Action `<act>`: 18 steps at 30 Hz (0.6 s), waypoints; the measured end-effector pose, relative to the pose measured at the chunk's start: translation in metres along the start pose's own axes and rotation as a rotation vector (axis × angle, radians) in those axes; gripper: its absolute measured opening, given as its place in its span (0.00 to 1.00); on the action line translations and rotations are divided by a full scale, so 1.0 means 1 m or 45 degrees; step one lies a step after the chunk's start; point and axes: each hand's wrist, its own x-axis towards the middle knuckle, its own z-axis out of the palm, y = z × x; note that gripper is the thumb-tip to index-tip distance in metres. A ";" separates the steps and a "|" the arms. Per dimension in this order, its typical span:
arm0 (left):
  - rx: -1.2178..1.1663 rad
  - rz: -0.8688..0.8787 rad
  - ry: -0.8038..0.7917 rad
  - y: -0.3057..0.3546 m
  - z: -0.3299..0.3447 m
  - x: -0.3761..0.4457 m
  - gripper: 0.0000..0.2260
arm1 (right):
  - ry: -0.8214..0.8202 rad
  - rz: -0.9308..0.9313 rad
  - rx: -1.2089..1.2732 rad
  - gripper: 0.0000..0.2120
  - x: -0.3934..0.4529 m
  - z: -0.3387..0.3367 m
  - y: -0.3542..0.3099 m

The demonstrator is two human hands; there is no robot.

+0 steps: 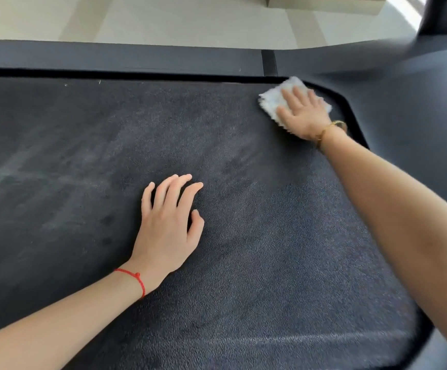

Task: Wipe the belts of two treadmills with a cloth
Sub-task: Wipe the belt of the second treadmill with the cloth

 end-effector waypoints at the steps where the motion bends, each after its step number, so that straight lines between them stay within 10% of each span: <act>1: -0.003 -0.005 0.003 0.001 0.000 0.000 0.23 | 0.012 0.082 -0.001 0.29 -0.003 -0.004 0.020; 18: -0.006 0.014 0.077 0.001 0.003 -0.002 0.22 | -0.068 -0.093 0.049 0.27 -0.127 0.014 0.028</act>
